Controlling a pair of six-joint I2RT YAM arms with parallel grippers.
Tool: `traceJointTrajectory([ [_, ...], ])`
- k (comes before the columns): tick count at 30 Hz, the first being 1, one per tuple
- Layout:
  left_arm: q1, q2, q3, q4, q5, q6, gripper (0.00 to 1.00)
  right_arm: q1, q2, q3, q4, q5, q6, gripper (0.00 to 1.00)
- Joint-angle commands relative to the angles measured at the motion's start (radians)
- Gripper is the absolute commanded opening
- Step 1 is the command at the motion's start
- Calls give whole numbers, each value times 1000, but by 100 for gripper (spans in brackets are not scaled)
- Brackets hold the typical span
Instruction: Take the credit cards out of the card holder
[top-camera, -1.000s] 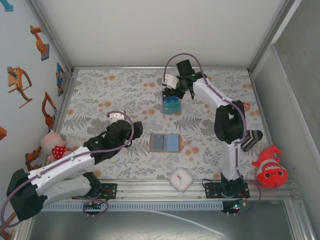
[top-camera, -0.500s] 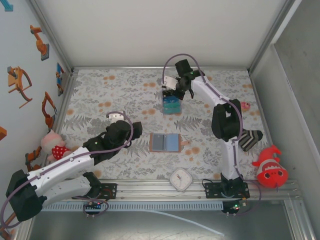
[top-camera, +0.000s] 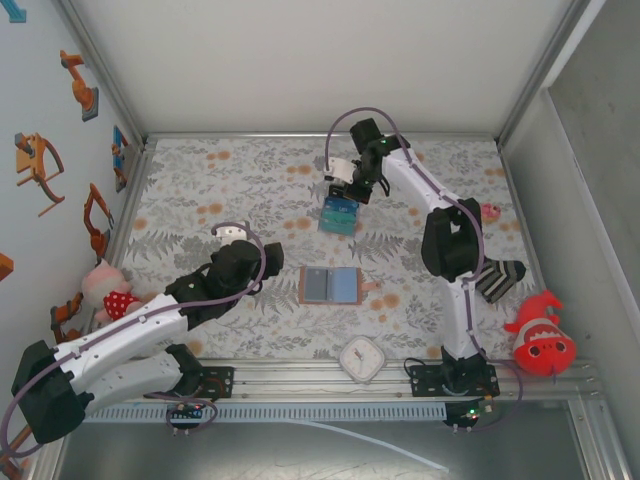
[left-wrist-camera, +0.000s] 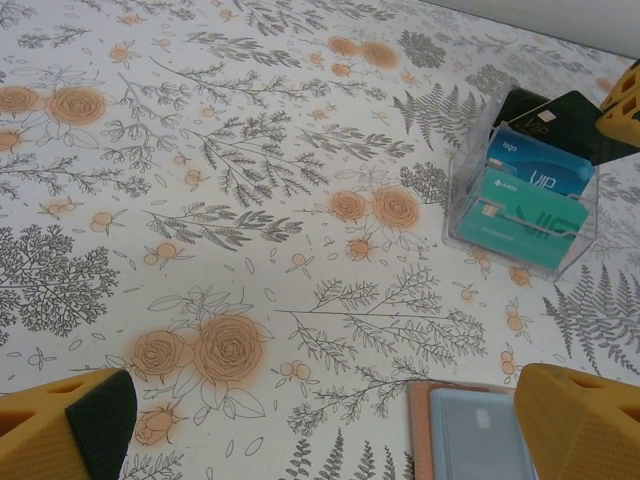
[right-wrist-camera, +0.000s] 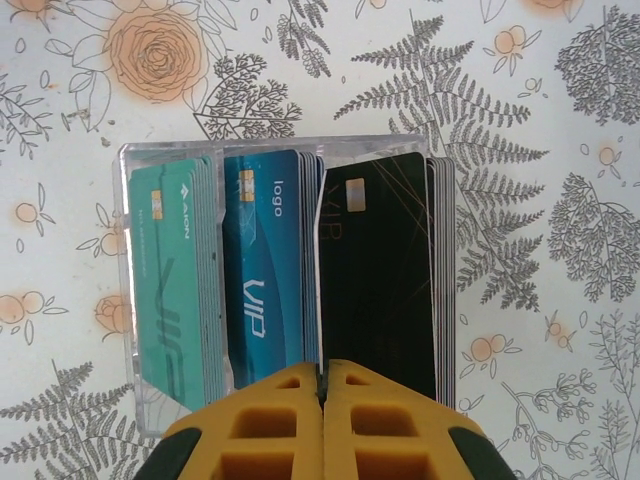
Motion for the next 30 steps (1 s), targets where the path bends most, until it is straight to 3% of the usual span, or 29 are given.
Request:
traceJointTrajectory([
  [1,5,-11,11,-9,-17,17,97,-2,39,44,-68,-17,-1,0],
  [3,5,-9,13,-9,-16,19,97,-1,50,53,-52,4,19,0],
  [6,5,-6,14,-10,-15,19,97,-2,64,69,-34,23,41,16],
  [10,5,-3,15,-8,-11,20,97,-2,71,84,-10,42,71,24],
  [22,8,-3,23,-3,-29,19,97,-1,-24,67,93,101,234,27],
  [26,8,-30,8,18,-63,5,97,1,-147,-40,189,133,404,31],
  [30,12,-60,-3,6,-117,-16,97,24,-365,-301,374,206,659,36],
])
